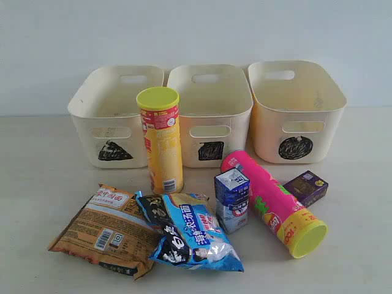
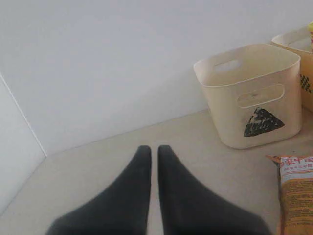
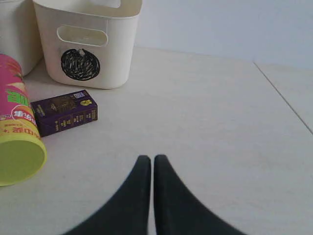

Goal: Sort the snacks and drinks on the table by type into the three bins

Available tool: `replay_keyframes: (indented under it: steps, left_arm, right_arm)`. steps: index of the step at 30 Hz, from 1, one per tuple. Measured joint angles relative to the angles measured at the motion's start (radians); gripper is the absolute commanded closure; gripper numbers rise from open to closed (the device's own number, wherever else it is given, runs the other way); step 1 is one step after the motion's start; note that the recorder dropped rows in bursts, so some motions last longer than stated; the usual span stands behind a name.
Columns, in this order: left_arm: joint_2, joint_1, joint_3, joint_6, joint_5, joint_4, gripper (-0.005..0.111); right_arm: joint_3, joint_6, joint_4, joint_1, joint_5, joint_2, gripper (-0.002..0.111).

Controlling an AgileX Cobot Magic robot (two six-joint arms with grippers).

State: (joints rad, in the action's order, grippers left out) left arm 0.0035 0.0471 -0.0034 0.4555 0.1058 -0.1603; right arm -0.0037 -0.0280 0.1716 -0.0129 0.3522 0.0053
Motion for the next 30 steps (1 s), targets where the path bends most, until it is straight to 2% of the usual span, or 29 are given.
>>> replay_keyframes:
  steps: [22, 27, 30]
  left_arm:
    - [0.000, 0.000, 0.000, 0.000, 0.000, 0.000, 0.102]
    - [0.000, 0.000, 0.000, 0.000, 0.000, 0.000, 0.102]
    - [0.000, 0.000, 0.000, 0.000, 0.000, 0.000, 0.102]
  right_arm:
    - [0.000, 0.000, 0.000, 0.000, -0.007, 0.000, 0.108]
    - [0.000, 0.002, 0.000, 0.000, -0.108, 0.000, 0.108]
    - [0.005, 0.002, 0.000, 0.000, -0.237, 0.000, 0.108]
